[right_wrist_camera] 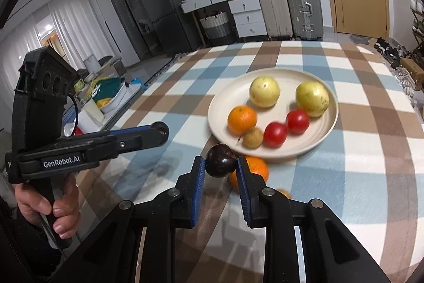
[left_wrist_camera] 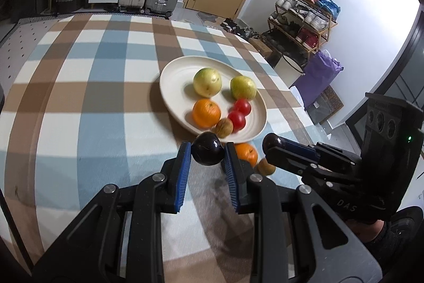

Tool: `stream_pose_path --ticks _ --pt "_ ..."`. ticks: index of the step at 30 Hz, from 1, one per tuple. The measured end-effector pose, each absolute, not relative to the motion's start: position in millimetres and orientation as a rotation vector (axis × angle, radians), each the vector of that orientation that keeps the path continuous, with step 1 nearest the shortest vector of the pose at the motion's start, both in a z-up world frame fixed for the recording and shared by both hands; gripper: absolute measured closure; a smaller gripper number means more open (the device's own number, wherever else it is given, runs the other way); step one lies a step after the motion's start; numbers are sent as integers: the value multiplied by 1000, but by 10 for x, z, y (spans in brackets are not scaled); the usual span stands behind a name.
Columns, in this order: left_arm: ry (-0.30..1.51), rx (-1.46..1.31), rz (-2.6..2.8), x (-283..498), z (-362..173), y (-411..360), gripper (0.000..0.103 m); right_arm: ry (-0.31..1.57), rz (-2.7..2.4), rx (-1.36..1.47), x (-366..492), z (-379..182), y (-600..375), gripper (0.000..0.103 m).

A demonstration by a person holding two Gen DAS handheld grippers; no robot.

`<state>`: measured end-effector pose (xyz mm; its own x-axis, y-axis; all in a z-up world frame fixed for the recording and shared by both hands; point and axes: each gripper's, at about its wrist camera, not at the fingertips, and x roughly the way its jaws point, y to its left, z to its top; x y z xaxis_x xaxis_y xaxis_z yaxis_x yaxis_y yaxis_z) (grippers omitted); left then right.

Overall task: Organize fruits
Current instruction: 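Lift the plum with the left gripper while the right gripper grasps the other dark plum, then carry both held plums over the cream plate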

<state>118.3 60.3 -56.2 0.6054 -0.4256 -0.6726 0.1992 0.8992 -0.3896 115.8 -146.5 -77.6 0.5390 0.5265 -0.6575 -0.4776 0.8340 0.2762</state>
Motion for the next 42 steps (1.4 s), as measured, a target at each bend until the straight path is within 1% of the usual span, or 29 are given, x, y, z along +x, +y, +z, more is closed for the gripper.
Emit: stream_pose_path --ticks 8,25,42 --pt "862 -263 -374 1566 -492 411 80 780 599 98 1382 -663 -1566 79" --pt "923 -245 -418 2288 -600 11 80 811 575 161 1901 -719 -1740 78" --pt "985 -214 -452 2644 -818 -138 80 853 559 166 2326 -866 -1773 78"
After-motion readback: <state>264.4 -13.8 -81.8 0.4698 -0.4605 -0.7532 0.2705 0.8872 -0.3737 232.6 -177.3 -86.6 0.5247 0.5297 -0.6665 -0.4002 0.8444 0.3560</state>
